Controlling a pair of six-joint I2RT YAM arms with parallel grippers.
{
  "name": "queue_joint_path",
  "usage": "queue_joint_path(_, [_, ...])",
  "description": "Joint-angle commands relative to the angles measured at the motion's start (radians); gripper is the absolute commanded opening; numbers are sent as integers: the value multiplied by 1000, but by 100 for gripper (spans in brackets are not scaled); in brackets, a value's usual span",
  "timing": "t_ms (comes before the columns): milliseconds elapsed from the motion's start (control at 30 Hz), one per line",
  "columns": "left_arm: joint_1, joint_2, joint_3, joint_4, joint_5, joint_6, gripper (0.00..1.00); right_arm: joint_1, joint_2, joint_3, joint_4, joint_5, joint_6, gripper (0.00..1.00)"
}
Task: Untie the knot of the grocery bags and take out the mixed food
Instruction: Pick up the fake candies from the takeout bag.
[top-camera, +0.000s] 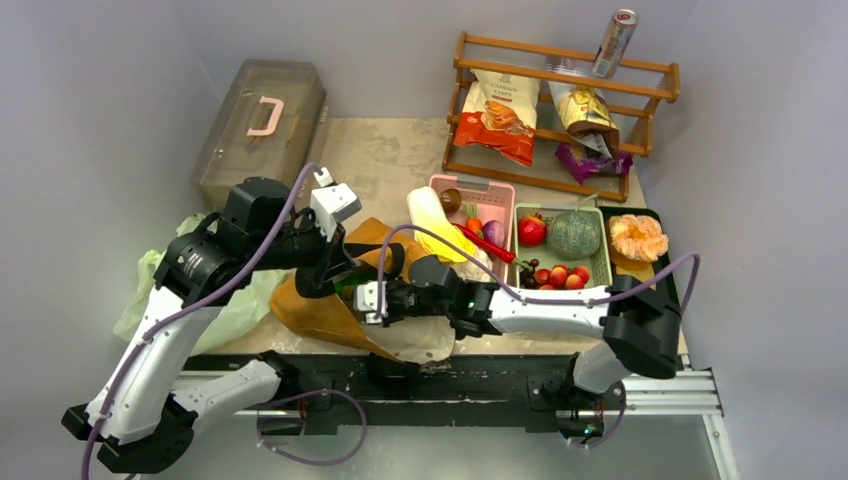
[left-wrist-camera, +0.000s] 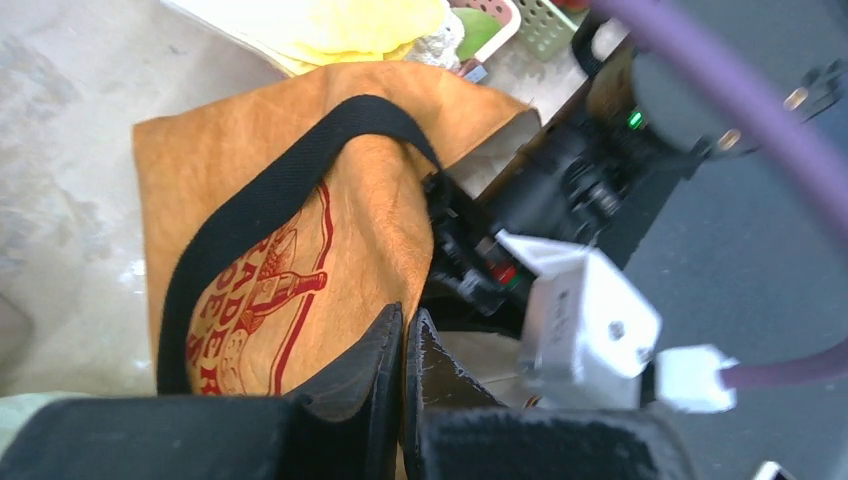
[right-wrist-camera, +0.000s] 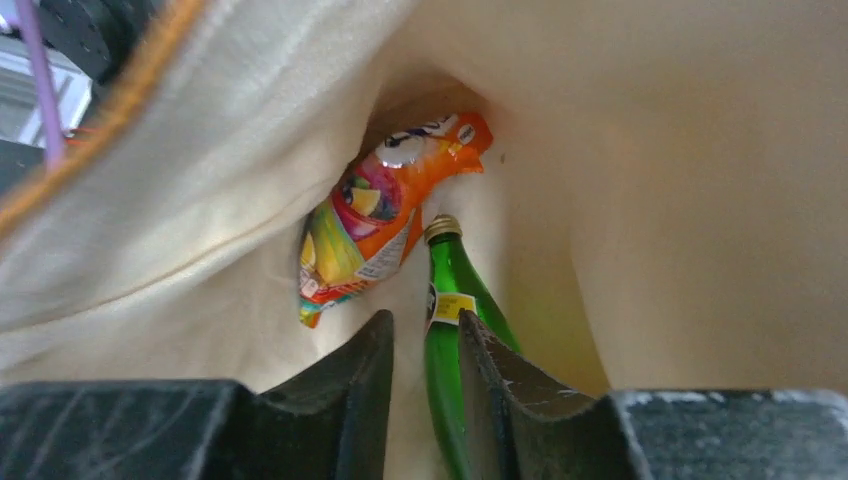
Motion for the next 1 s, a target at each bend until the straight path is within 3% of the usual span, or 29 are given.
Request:
queue_joint_path(0, [96, -17, -55, 148, 201, -145, 0, 5, 87, 31, 49, 21, -61, 32])
queue_joint_path(100, [169, -30, -120, 215, 304, -181, 0, 5, 129, 19, 109, -27, -106, 41])
queue_joint_path(200, [181, -34, -126, 242, 333, -151, 0, 5, 178, 35, 143, -53, -112, 64])
queue_joint_path(400, [188, -12, -98, 223, 306, -74, 0, 5, 301, 96, 209, -50, -126, 78])
queue_joint_path(700, [188, 5, -94, 210, 345, -61, 0, 5, 438, 194, 205, -44, -130, 91])
queue_joint_path(967, [191, 1, -109, 178, 364, 2, 0, 2, 579, 323, 100, -58, -186, 88])
